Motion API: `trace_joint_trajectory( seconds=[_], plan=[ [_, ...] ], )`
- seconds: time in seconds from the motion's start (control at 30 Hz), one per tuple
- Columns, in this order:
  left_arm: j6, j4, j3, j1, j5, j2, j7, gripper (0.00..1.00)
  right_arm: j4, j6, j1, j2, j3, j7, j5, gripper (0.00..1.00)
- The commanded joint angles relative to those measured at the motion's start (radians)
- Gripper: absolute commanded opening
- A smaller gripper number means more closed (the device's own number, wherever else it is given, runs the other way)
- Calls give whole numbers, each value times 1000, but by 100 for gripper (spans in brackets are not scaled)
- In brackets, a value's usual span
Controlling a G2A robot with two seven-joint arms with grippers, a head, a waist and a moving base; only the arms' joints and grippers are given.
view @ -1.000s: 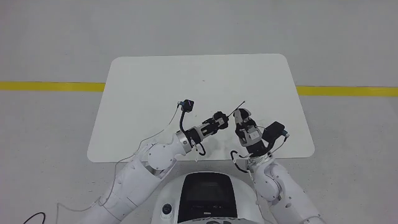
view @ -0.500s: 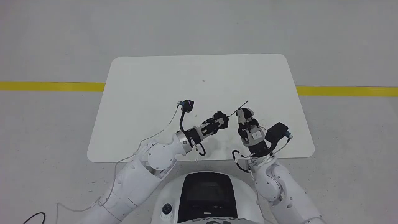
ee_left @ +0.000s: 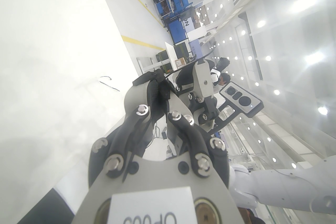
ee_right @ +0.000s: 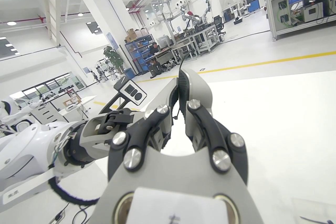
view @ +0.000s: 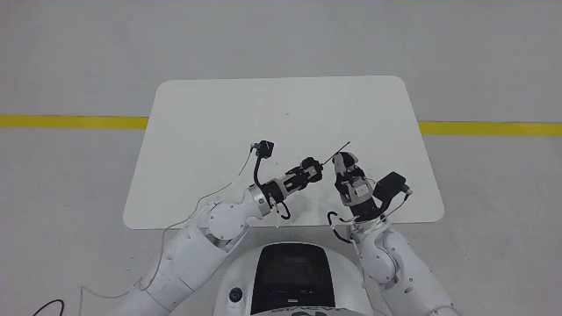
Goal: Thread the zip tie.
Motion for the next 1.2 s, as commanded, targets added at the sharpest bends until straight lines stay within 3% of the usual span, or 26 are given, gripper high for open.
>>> trace_joint_trajectory(
  seconds=[0.0,1.17],
  plan=[
    [0,0,0,0,0,0,0,0,-1,0,0,0,0,0,-2,0],
    [0,0,0,0,0,0,0,0,7,9,4,-3,-7,0,-9,0]
  ],
)
